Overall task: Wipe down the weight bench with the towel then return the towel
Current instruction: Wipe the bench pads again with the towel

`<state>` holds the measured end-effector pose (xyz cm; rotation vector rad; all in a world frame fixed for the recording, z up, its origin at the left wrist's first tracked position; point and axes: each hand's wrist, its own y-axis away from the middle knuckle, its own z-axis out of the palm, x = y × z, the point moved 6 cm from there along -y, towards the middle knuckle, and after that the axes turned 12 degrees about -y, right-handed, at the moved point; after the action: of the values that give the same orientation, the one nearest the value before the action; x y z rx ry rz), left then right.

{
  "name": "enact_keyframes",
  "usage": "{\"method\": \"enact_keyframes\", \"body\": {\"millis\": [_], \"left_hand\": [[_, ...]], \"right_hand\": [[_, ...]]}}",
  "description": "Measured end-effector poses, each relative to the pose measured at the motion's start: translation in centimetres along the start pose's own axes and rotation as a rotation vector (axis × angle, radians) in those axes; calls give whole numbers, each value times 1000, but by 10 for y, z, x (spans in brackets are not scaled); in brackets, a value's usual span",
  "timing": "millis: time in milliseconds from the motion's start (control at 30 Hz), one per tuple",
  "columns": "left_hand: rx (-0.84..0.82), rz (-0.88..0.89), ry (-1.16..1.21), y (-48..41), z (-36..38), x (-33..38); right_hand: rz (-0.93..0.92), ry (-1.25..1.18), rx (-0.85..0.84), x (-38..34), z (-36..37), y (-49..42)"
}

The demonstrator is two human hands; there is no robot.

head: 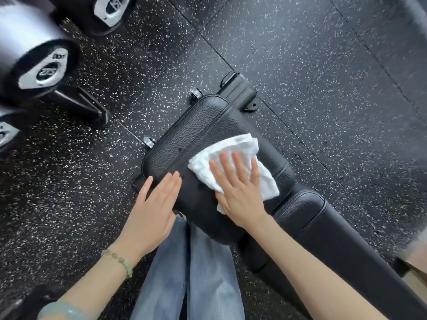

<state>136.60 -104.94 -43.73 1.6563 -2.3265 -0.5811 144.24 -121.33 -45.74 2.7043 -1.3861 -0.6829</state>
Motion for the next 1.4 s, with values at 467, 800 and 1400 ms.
{"method": "enact_keyframes", "body": {"millis": [467,800,1400], "left_hand": [[16,-114,78,19,14,10],[61,-137,90,22,19,13],[53,-101,162,25,17,5]], "right_hand": [[-89,77,-25,-13,12,35],[-77,55,13,-66,15,-75],[74,-45,-8,9,-24,-90]]}}
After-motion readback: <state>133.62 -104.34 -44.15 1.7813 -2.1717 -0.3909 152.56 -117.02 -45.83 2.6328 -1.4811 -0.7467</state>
